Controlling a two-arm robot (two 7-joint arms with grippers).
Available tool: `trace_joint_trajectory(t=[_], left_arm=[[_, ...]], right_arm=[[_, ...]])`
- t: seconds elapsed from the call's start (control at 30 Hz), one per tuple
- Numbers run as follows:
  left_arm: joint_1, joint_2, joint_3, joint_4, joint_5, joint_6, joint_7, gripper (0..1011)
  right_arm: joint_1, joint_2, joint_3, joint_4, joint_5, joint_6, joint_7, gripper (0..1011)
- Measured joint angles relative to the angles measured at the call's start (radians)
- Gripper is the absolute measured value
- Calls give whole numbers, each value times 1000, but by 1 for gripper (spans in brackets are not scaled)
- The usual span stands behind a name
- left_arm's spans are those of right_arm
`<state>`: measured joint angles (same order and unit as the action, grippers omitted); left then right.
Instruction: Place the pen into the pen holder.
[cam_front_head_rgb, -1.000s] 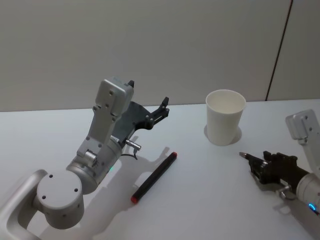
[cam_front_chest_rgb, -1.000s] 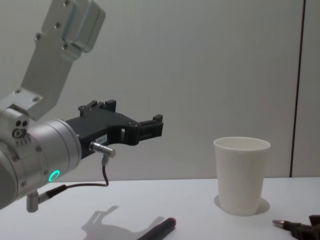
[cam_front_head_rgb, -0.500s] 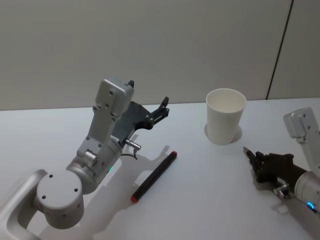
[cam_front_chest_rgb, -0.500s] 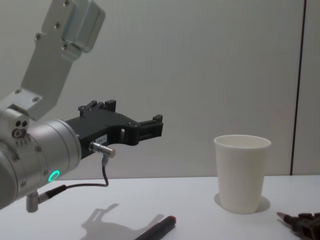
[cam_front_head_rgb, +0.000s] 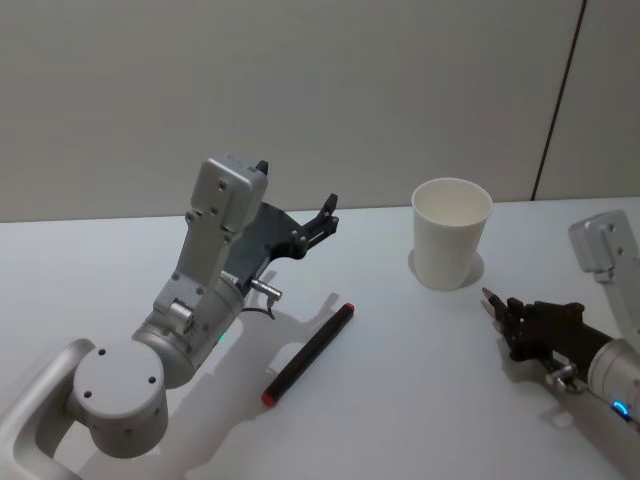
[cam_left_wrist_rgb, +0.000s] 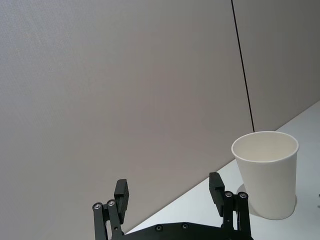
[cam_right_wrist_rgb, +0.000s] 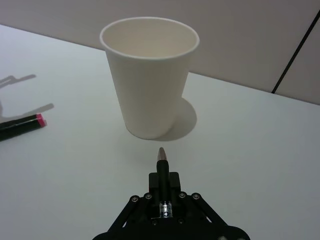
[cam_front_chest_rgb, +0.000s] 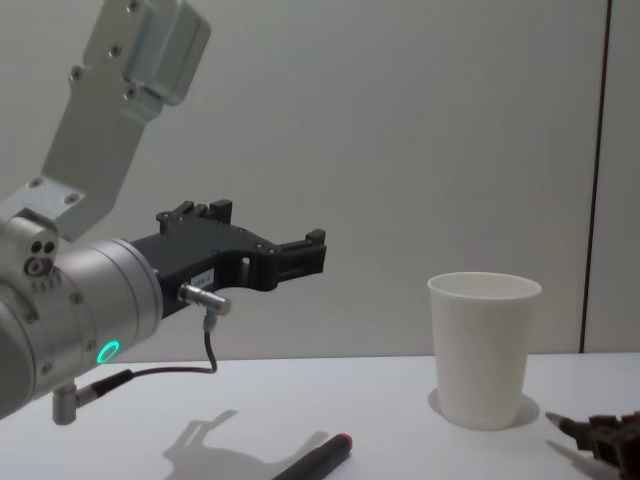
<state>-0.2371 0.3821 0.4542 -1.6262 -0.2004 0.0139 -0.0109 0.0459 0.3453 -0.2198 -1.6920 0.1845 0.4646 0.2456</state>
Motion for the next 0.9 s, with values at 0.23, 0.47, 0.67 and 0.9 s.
trace_joint_trajectory(t=[0.23,0.47,0.67,0.9], left_arm=[[0,0,0,0,0,0,0,1001],[0,0,0,0,0,0,0,1001],[0,0,0,0,0,0,0,1001],[0,0,0,0,0,0,0,1001]], right_arm=[[-9,4,9,-12,42,-65,17,107],[-17,9,23,-25,97,-155,38,107],[-17,11,34,-34,139,-226,50,107],[-2,6,47,-36,188,-318,62,107]])
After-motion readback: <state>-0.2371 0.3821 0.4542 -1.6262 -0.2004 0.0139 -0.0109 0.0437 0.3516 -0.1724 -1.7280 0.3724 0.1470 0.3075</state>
